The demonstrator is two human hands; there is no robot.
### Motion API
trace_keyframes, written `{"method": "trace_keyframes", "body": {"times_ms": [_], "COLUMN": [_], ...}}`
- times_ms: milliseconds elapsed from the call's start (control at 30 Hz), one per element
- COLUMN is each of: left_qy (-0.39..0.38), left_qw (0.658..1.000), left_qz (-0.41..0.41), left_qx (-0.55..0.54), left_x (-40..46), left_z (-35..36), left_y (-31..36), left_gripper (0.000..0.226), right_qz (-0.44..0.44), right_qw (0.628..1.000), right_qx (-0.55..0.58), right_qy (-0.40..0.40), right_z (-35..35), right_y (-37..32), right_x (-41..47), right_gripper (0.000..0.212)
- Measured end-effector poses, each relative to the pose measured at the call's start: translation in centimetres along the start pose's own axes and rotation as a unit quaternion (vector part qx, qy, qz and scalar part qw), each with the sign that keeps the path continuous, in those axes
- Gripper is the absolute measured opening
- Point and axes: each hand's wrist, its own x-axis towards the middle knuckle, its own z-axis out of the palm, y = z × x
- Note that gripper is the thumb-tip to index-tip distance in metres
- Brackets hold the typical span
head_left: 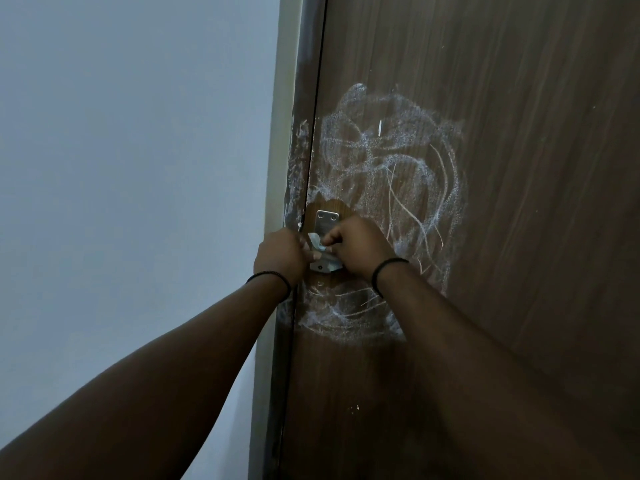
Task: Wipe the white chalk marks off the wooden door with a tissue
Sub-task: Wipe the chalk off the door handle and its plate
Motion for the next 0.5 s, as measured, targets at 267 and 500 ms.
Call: {"method": "trace_keyframes", "body": {"times_ms": [267,500], "left_qy": [-0.005,0.033], "left_qw": [0.999,0.995], "left_qz": [-0.015,0.006], "left_qx": [-0.036,-0.094], "left_x": [-0.1,-0.5], "left_z": [0.1,0.8], "left_y": [-0.4,-1.5], "left_gripper": [0.029,0.026], "right_qz": [0.088,-0.021], "right_qw": [0.967,0.978], "right_qx": [0.098,0.082], "right_qy": [0.216,0.19], "right_z": [-1.2,-0.2], "right_y": [2.8,-1.4], "right_x": [-3.1,1.8], "right_gripper": [0.025,0.034]}}
